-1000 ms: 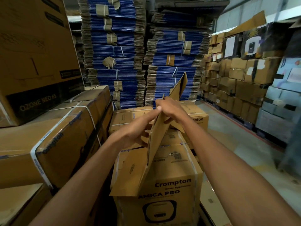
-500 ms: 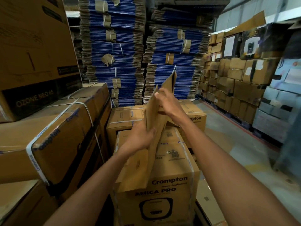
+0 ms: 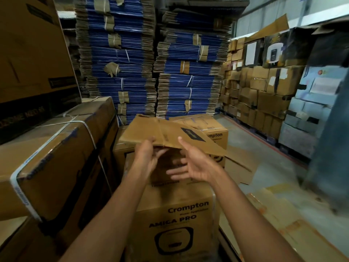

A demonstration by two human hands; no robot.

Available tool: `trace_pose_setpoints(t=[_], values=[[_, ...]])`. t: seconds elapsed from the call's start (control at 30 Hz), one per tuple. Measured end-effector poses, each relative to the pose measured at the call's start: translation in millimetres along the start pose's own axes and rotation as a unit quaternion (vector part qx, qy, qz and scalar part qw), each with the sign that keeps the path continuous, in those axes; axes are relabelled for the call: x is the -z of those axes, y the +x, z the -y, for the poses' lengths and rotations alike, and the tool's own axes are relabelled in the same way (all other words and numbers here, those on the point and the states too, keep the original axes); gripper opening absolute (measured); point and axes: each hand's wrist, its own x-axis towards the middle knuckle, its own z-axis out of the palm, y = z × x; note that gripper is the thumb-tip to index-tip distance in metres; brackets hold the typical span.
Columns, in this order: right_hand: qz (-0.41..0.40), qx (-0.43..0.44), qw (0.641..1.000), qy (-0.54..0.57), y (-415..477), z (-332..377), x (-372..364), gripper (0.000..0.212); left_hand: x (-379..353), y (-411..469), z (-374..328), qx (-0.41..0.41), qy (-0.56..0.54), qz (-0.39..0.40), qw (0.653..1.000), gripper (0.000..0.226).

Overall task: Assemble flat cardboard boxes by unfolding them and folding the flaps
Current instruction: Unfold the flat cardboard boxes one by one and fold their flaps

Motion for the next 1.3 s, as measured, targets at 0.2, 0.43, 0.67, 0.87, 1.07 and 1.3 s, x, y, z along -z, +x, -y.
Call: trace_pose_setpoints(t=[0.2, 0.43, 0.67, 0.87, 1.07, 1.3], values=[[-0.134, 0.092, 0.904, 0.395, 28.6, -46.9, 36.5, 0.063, 42.9, -7.1, 42.8, 0.053, -0.126, -0.041, 0.99, 0.04], [-0.237, 0.099, 0.903, 0.345, 41.6, -53.3, 73.2, 0.042, 60.8, -3.8, 58.2, 0.074, -0.112, -0.024, 0.991, 0.039], [-0.276, 0.145, 0.903, 0.295, 24.5, -59.3, 91.6, 0.031, 49.6, -12.7, 78.1, 0.071, -0.107, -0.016, 0.992, 0.048], [-0.3, 0.176, 0.893, 0.286, -23.0, -72.3, 140.7, 0.016, 22.2, -47.2, 123.8, 0.088, -0.095, 0.018, 0.991, 0.037], [-0.327, 0.203, 0.871, 0.307, -92.7, -86.0, 219.0, 0.014, -37.6, -99.1, 191.2, 0.101, -0.108, 0.044, 0.988, 0.034], [-0.371, 0.182, 0.852, 0.321, -177.5, -132.8, 325.0, 0.016, -92.4, -167.4, 302.7, 0.162, -0.084, 0.047, 0.982, 0.048]])
